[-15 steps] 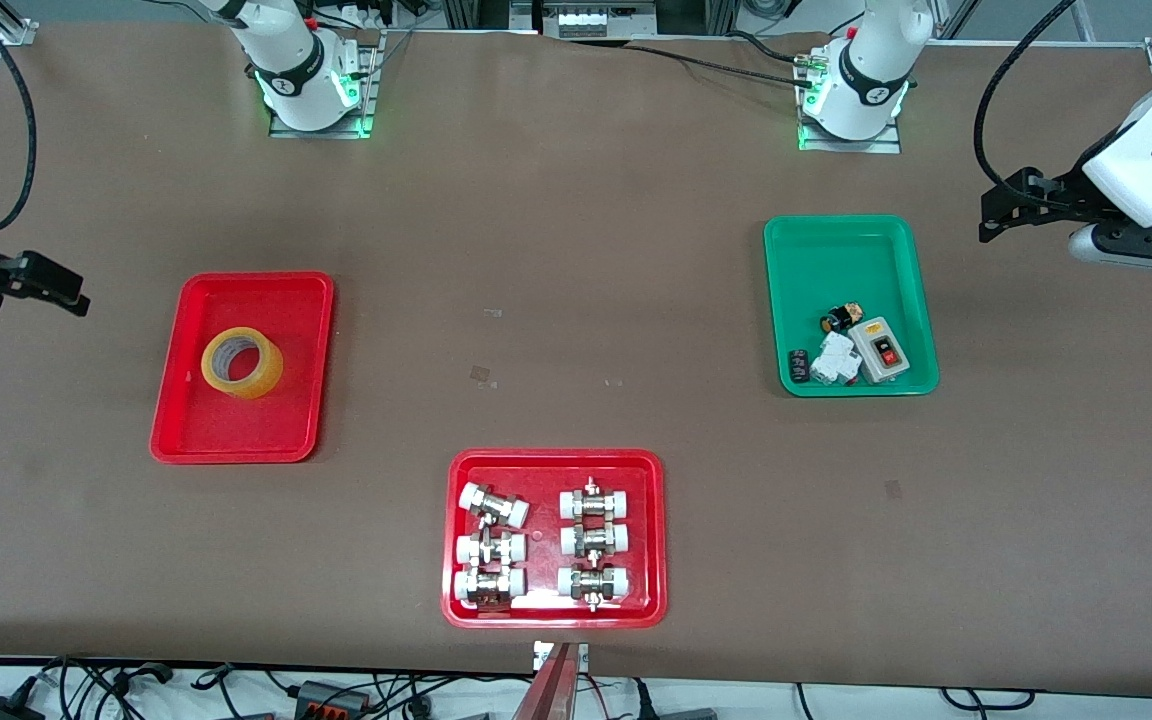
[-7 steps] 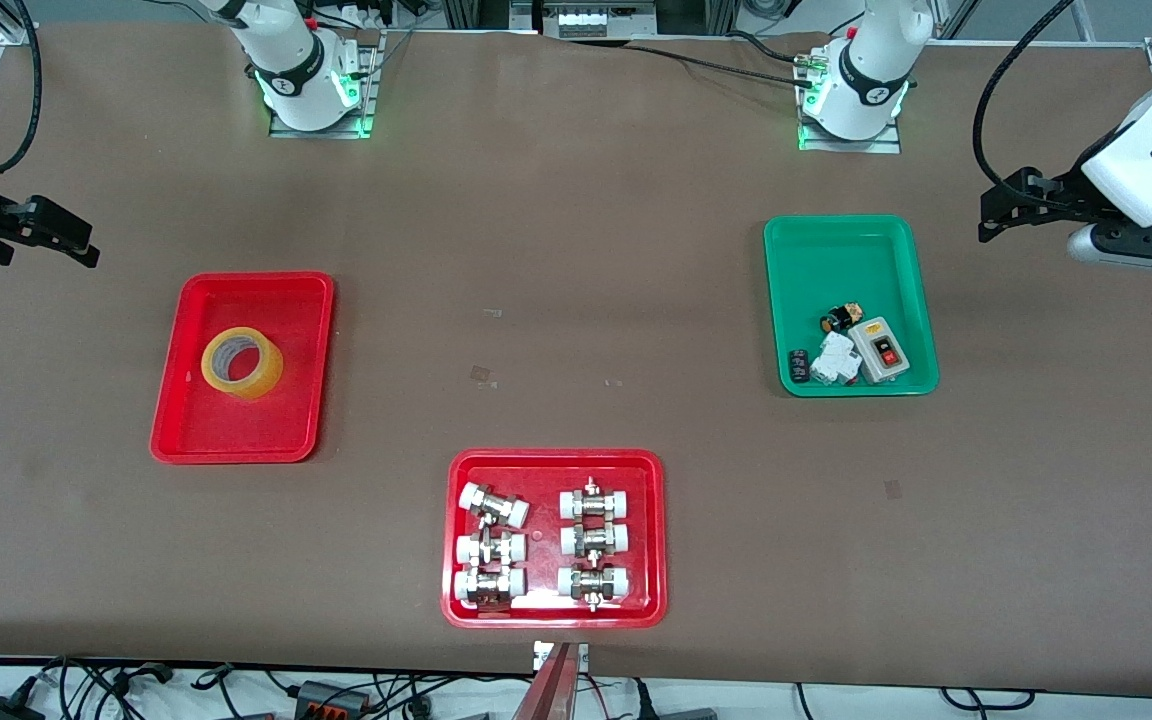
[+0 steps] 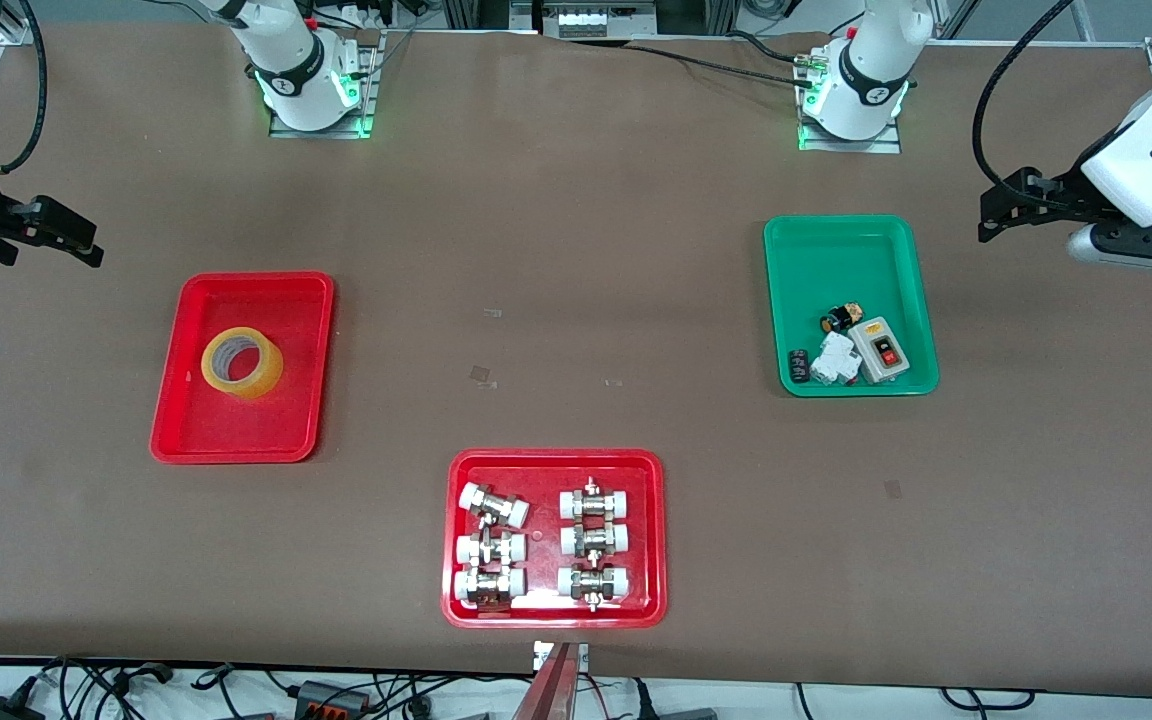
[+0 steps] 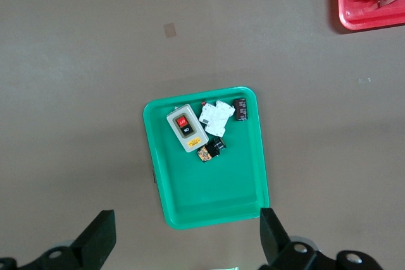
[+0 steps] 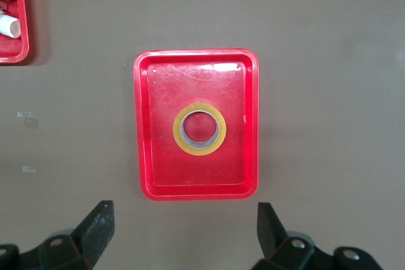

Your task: Left arm passes tape to right arm into tray

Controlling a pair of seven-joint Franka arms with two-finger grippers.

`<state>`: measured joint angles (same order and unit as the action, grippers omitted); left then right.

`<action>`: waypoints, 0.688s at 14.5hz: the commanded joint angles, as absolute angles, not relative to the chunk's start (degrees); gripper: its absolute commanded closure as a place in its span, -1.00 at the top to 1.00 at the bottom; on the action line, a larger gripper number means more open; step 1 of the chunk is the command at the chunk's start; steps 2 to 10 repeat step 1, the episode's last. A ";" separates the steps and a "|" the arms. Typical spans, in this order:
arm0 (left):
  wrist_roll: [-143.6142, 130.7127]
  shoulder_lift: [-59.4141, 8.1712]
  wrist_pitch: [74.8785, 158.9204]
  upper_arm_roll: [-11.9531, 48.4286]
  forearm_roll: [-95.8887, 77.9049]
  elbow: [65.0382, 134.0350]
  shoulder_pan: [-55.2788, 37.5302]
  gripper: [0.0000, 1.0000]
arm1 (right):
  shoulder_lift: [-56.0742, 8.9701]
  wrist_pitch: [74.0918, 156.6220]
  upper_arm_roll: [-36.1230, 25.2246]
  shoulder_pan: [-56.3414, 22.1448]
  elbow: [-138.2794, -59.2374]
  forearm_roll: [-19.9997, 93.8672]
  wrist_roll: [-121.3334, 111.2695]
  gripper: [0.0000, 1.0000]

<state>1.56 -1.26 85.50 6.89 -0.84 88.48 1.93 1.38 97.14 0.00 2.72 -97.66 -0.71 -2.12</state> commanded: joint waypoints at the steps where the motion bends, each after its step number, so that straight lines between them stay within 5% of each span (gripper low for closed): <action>1: 1.49 -2.11 84.20 7.03 -0.44 86.57 1.76 1.00 | 2.90 97.82 -0.09 2.46 -99.23 -0.26 -2.37 1.00; 10: 1.49 -2.11 84.20 7.03 -0.44 86.57 1.76 1.00 | 2.90 97.82 -0.09 2.46 -99.23 -0.26 -2.37 1.00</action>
